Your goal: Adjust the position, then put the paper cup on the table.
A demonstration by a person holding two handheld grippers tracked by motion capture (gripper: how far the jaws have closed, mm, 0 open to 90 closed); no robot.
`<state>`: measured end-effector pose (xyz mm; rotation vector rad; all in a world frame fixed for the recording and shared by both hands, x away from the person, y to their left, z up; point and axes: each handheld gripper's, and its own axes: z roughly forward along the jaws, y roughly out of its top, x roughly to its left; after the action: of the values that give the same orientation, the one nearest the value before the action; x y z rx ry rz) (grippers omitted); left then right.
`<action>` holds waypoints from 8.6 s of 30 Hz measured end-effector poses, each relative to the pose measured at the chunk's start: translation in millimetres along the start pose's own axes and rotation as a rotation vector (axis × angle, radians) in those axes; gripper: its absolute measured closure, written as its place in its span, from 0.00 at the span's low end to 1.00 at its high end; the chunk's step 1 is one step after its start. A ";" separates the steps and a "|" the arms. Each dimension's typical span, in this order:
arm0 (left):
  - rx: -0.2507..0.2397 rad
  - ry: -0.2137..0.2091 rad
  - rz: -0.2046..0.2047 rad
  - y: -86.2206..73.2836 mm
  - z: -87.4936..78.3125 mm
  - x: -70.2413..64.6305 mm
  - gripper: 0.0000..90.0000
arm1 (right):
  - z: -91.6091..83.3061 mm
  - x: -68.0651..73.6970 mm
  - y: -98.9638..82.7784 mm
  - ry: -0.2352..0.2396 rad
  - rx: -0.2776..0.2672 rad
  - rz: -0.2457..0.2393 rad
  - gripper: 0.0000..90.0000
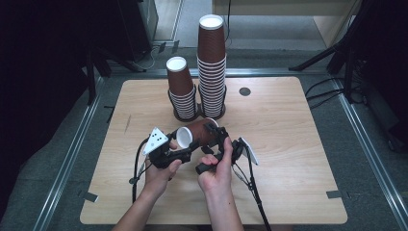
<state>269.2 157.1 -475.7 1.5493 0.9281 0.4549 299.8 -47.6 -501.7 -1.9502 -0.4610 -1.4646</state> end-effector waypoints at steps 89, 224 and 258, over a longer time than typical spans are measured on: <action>0.087 0.141 -0.079 -9.3 -24.8 61.3 0.08 | -23.8 57.2 70.7 -0.185 -0.606 -1.691 0.15; 0.052 0.466 -0.058 -63.0 -72.4 125.5 0.09 | -13.9 40.6 180.7 -0.431 -0.500 -1.614 0.00; 0.020 0.430 -0.096 -63.9 -78.4 128.5 0.09 | -85.1 21.2 156.2 -0.396 -0.530 -1.641 0.00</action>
<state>269.7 303.9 -547.9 1.4421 1.3327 0.7288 342.8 -221.2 -512.1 -2.2300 -2.4670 -2.1509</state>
